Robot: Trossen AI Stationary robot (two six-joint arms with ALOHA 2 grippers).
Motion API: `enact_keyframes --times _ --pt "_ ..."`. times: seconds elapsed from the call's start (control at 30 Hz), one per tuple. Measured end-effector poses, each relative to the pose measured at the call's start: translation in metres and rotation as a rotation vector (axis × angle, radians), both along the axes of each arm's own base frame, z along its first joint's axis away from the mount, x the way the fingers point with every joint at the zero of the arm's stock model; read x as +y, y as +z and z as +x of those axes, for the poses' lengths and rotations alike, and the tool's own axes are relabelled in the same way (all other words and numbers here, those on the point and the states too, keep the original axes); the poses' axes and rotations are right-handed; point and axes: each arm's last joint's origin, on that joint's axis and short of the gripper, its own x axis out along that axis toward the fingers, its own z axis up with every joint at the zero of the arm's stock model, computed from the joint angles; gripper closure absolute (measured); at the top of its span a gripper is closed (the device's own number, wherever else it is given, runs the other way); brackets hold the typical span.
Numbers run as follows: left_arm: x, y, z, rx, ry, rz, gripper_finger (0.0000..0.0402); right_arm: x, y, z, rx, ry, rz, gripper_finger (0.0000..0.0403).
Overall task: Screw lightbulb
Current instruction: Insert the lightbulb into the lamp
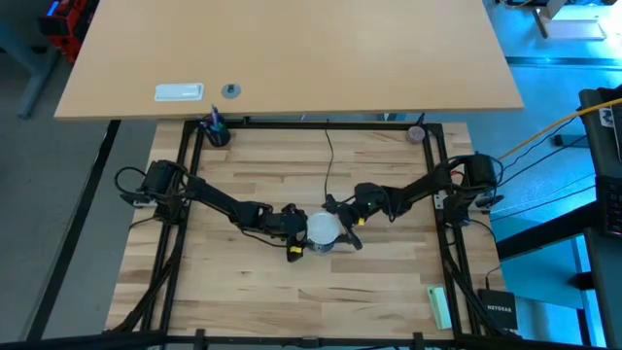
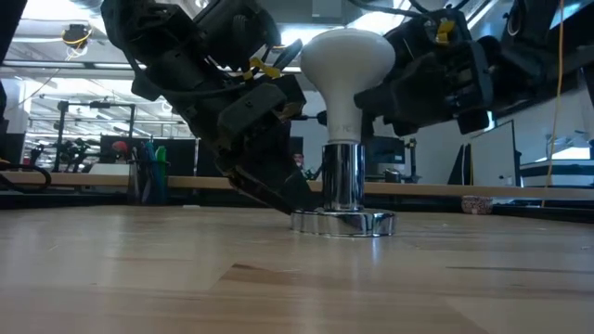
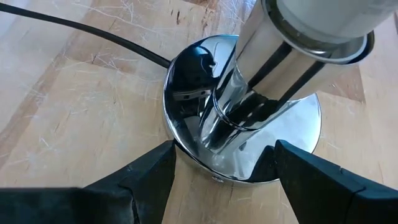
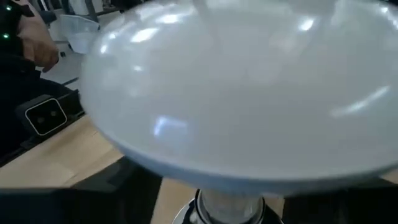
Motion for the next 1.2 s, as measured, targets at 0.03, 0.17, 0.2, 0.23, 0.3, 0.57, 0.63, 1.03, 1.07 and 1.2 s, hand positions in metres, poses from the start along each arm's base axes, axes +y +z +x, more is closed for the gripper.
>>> enact_keyframes --times 0.03,0.17,0.2,0.23,0.3,0.57,0.63,1.03,1.07,1.2 --pt "0.000 0.000 0.000 0.000 0.000 0.000 0.0141 0.000 -0.001 0.000 0.006 0.000 0.000 0.0147" --pt "0.000 0.000 0.000 -0.001 -0.001 0.000 0.0141 0.000 -0.004 -0.001 0.037 -0.011 -0.012 0.0234" --pt "0.000 0.000 0.000 -0.001 -0.001 -0.001 0.0141 0.000 -0.004 -0.001 0.043 -0.011 -0.012 0.0254" --pt "0.000 0.000 0.000 -0.001 -0.001 -0.001 0.0141 0.000 -0.005 -0.001 0.045 -0.011 -0.012 0.0260" --pt "0.000 0.000 0.000 -0.001 -0.001 -0.001 0.0141 0.000 -0.004 -0.001 0.045 -0.011 -0.012 0.0260" --pt "0.000 0.000 0.000 0.001 0.021 -0.021 0.0141 0.011 -0.005 -0.001 0.063 -0.121 -0.046 0.0260" --pt "0.000 0.000 0.000 0.001 0.026 -0.027 0.0141 0.021 -0.005 -0.001 0.059 -0.162 -0.071 0.0260" --pt "0.000 0.000 0.000 -0.003 0.056 -0.050 0.0141 0.050 -0.011 -0.007 0.117 -0.525 -0.131 0.0260" --pt "0.000 0.000 0.000 -0.004 0.059 -0.051 0.0141 0.052 -0.011 -0.008 0.126 -0.559 -0.132 0.0260" --pt "0.001 0.000 0.000 -0.007 0.065 -0.049 0.0141 0.061 -0.012 -0.011 0.120 -0.640 -0.152 0.0260"
